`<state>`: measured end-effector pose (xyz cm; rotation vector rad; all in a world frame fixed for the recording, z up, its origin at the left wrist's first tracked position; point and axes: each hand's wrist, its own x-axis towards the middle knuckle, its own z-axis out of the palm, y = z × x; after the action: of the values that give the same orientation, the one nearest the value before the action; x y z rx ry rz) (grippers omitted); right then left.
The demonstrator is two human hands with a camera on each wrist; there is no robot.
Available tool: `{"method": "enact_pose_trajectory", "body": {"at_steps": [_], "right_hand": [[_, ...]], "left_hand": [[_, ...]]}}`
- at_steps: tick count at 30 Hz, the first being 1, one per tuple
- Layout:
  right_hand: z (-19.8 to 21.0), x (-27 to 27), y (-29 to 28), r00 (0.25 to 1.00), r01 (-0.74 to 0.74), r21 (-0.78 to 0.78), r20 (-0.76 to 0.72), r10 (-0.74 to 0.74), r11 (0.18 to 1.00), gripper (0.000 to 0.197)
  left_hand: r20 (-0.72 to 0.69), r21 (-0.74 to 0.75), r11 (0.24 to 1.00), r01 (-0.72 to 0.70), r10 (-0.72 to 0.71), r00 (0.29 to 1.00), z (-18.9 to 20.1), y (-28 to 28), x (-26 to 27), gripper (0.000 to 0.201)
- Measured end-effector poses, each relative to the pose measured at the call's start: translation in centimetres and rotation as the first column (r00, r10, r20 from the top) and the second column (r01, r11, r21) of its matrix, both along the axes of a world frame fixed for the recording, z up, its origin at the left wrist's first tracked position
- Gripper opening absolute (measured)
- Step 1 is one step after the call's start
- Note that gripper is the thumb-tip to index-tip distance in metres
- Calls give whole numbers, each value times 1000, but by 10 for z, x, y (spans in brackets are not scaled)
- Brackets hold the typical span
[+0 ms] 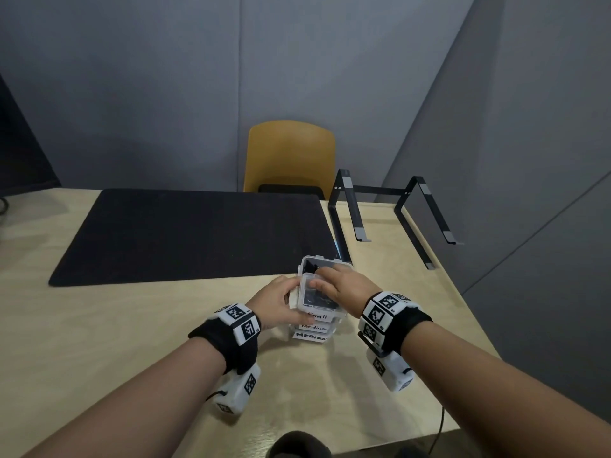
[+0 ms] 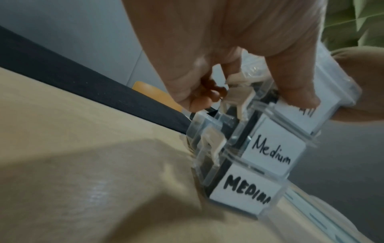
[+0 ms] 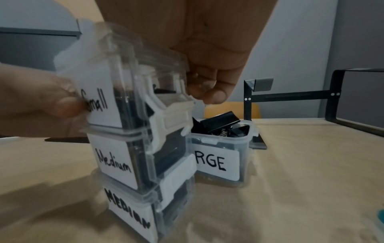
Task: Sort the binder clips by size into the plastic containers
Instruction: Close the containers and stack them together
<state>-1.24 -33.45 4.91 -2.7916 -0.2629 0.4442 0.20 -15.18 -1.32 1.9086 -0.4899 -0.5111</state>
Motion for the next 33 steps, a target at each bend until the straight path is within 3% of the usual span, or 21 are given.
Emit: {"method": "enact_pose_trajectory", "body": {"at_steps": [2, 5, 11, 20, 27, 30, 33], "right_hand": [[1, 0, 0, 1000, 5, 7, -6, -5, 1000, 44], [1, -1, 0, 1000, 4, 16, -10, -4, 1000, 42], [-1, -1, 0, 1000, 7, 48, -6, -7, 999, 38], [-2, -2, 1, 999, 43, 112, -4, -42, 993, 38], [2, -1, -3, 944, 313, 92, -140, -299, 945, 63], [0, -5, -3, 897, 427, 224, -228, -379, 876, 66], [-5, -8, -3, 883, 463, 246, -209, -420, 851, 68]], "left_hand": [[-68, -94, 995, 40, -47, 997, 4, 6, 1, 76], [-47, -72, 995, 70, -73, 996, 13, 10, 5, 83], [149, 62, 997, -45, 35, 988, 22, -1, 4, 56], [106, -27, 996, -82, 84, 991, 22, -6, 5, 39], [61, -69, 993, -99, 103, 993, 15, -6, 1, 33], [68, -72, 993, -94, 99, 993, 17, -6, 2, 32], [100, -55, 994, -90, 95, 990, 19, -5, 1, 32]]}}
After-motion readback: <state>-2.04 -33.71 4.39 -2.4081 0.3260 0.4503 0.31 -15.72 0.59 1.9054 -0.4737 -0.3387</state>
